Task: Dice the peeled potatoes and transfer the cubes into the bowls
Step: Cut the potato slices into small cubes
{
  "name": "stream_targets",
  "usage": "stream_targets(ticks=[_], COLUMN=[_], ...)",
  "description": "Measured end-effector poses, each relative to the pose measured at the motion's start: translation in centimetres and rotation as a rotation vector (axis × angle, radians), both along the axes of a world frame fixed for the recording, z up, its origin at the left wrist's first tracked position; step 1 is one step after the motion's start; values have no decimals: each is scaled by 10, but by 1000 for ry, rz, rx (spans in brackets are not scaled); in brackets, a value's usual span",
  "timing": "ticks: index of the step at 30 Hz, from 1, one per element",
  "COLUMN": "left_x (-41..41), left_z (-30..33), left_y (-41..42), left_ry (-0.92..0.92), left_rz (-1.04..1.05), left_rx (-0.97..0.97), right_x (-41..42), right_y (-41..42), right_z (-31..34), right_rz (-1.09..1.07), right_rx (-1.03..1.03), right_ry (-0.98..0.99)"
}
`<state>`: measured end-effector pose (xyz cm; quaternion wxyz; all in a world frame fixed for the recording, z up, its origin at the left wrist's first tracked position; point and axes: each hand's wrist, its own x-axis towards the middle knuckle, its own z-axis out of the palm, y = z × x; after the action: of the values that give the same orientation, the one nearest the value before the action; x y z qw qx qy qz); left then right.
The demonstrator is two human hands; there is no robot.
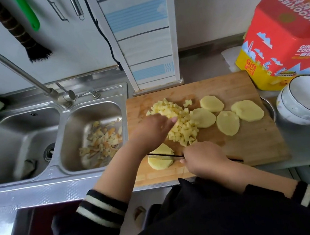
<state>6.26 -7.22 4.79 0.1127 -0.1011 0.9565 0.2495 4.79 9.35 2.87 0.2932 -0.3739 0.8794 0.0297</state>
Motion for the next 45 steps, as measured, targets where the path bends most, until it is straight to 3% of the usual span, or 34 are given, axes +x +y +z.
stream_targets(ticks=[3, 5, 7, 10, 16, 33, 45], left_x=[38, 72, 103, 134, 128, 128, 129], left_z=[12, -8, -48, -108, -156, -163, -166], left_y=[-4, -5, -5, -1, 5, 7, 7], left_ry=[928, 1159, 1086, 822, 518, 533, 540], left_rz=[48, 24, -45, -98, 119, 123, 121], left_rx=[-166, -266, -256, -217, -219, -206, -185], right_x=[-5, -8, -9, -9, -5, -7, -6], right_y=[0, -3, -5, -10, -18, -18, -16], right_z=[5, 7, 8, 8, 4, -7, -25], right_rz=[-7, -26, -53, -61, 3, 85, 20], right_rx=[35, 42, 34, -10, 27, 95, 128], right_ry=[-36, -42, -54, -66, -42, -17, -57])
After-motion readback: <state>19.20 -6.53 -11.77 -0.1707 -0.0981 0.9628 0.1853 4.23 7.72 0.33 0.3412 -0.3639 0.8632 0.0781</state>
